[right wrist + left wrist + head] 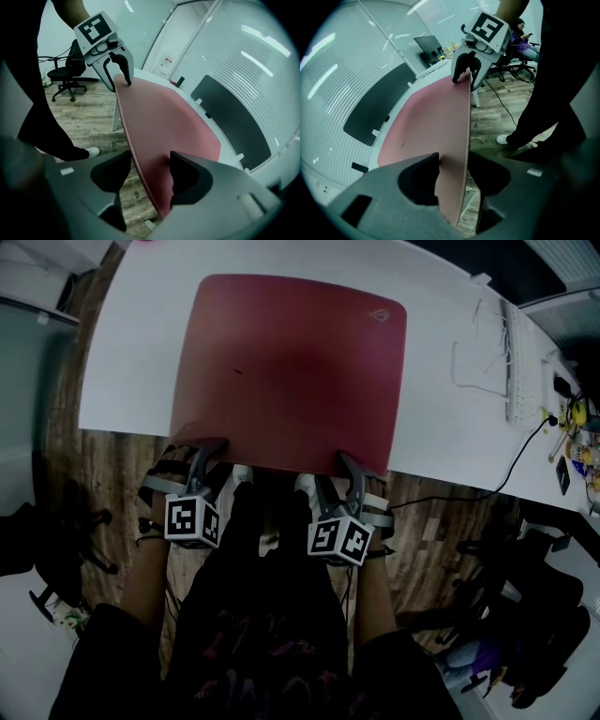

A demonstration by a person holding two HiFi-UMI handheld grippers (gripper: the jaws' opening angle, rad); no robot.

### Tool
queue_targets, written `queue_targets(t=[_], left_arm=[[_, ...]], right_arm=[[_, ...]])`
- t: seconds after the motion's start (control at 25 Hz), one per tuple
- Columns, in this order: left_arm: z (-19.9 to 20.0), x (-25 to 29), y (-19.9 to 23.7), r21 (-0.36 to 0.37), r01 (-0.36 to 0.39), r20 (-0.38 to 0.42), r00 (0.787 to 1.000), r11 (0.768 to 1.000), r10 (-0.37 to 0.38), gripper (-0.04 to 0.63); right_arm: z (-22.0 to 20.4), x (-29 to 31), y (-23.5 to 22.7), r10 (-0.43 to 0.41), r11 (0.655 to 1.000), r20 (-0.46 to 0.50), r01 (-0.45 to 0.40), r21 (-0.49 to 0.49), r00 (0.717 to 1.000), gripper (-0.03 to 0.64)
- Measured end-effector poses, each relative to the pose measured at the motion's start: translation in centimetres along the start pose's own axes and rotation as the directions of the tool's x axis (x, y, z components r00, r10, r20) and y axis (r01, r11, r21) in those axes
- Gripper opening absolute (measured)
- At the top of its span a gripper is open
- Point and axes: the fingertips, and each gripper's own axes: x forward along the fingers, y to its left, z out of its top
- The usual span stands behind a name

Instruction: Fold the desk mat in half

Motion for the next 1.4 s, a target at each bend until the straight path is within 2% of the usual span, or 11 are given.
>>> queue_targets(t=[0.24, 0.92, 1.4], left_arm=[[0.1, -0.5, 0.0, -0.012, 0.002, 0.013, 1.000, 1.000, -0.002, 0.173], [0.6, -2.4, 0.0, -0.040, 0.028, 0.049, 0.998, 0.999, -0.026, 0.059], [1.6, -4.5, 2.3, -0.039, 0.054, 0.086, 0.995, 0.998, -0.050, 0.028]], right_arm=[[0.2, -0.3, 0.0, 0.007, 1.000, 0.013, -0.007, 0.003, 1.000, 0.235], [1.5, -1.8, -0.2, 0.029, 1.000, 0.063, -0.029, 0.005, 0.998, 0.065], [3.3, -3.5, -2.2, 0.092, 0.996, 0.107, -0.091, -0.011, 0.990, 0.036]])
